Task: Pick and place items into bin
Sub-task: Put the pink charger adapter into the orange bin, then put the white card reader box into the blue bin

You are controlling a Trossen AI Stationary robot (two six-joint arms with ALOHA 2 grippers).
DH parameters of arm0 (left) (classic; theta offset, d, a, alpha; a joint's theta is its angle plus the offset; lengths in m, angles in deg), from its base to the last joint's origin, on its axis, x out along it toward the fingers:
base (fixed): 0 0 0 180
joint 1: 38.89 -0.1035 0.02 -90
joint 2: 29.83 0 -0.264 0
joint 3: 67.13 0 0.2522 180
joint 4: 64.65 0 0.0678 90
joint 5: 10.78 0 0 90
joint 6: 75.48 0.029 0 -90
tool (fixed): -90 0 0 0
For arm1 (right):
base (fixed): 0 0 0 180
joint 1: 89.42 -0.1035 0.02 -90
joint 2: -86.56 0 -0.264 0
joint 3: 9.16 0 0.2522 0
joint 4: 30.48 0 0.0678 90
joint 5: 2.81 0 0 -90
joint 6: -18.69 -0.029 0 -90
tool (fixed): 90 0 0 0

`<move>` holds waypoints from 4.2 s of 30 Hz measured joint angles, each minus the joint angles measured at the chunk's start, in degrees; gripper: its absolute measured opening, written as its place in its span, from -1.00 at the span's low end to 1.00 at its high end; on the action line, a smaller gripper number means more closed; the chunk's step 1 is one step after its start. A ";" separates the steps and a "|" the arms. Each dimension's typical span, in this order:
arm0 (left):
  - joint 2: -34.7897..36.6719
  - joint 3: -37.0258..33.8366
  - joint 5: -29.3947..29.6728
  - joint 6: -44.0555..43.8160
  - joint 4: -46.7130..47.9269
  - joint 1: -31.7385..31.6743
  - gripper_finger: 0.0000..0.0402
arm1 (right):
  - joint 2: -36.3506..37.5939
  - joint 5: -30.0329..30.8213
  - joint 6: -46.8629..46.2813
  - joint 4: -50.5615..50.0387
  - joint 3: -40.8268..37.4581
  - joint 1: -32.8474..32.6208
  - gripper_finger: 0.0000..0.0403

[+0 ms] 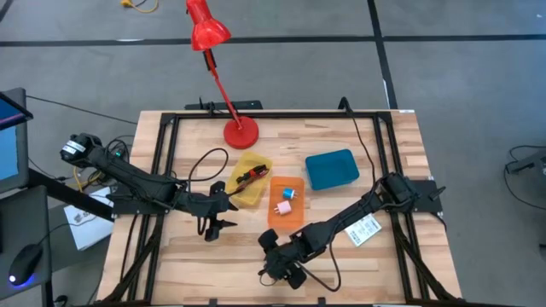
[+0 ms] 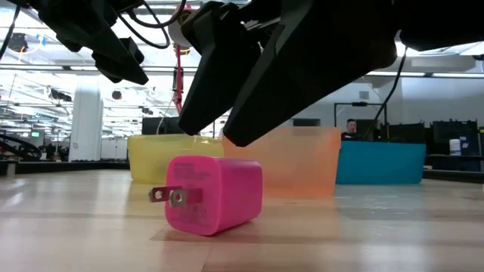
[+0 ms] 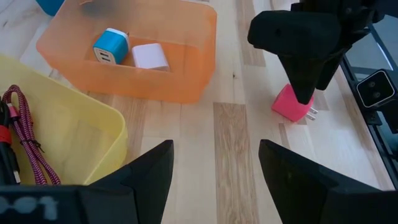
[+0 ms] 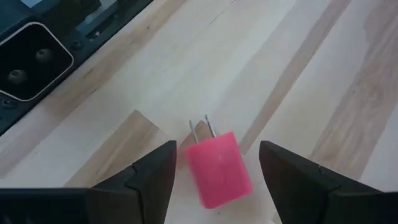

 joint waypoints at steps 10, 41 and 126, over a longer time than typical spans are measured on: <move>0.02 0.04 0.00 0.00 1.02 -0.02 0.13 | -4.79 1.60 -0.21 2.24 0.33 0.89 0.11; 0.02 0.04 0.28 0.02 1.38 0.00 0.13 | -5.04 -1.48 -25.16 -3.67 12.42 6.08 -0.25; 0.00 0.00 0.46 -4.86 0.21 -0.02 0.13 | 22.52 23.35 -39.12 -68.44 35.57 -0.04 -0.54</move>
